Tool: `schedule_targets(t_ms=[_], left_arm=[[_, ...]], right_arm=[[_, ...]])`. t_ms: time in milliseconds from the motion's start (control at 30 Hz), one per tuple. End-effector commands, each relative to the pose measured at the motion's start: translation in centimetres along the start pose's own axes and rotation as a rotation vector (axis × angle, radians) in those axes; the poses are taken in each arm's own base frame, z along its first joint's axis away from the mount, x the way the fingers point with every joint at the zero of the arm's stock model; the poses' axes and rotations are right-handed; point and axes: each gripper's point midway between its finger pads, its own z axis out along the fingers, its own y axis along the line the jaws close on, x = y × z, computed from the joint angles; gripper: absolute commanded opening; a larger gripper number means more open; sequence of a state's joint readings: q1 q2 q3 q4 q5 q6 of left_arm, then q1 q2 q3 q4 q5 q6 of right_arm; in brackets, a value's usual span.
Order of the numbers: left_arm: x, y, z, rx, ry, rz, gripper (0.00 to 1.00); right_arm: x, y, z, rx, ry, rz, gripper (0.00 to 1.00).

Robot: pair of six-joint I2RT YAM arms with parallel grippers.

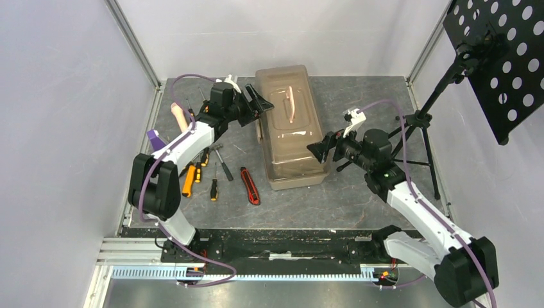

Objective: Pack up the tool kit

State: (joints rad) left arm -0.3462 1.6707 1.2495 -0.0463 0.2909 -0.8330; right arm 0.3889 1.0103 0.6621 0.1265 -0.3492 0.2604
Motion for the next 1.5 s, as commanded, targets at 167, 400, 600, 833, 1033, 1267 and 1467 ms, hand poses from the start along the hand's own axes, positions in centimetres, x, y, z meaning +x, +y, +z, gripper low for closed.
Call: schedule_targets(t_ms=[167,400,600,833,1033,1267,1467], left_arm=[[-0.8,-3.1,-6.8,0.079,-0.124,0.057,0.86],[0.9,0.1,-9.2,0.057,-0.113,0.01,0.86],[0.7,4.3,-10.5,0.031,-0.145,-0.086,0.85],[1.1,5.8,-9.9,0.06,-0.128,-0.133,0.85],[1.3,6.3,-7.7,0.116,-0.111,-0.202,0.85],[0.9,6.1,-4.5,0.238,-0.114,-0.269,0.85],[1.2,5.1,-1.8,0.345,-0.083,-0.264,0.85]], right_arm=[[-3.2,-0.6,-0.7,0.119,-0.035,0.018,0.91],[-8.6,-3.3,3.9,0.224,-0.039,0.017,0.89],[-8.6,-5.9,8.3,0.298,0.062,0.019,0.84],[-3.9,-7.3,10.2,0.296,0.22,0.052,0.74],[-0.9,-9.1,9.4,0.273,0.278,0.123,0.59],[0.9,-10.2,8.7,0.281,0.322,0.116,0.5],[0.9,-9.9,8.6,0.258,0.325,0.098,0.5]])
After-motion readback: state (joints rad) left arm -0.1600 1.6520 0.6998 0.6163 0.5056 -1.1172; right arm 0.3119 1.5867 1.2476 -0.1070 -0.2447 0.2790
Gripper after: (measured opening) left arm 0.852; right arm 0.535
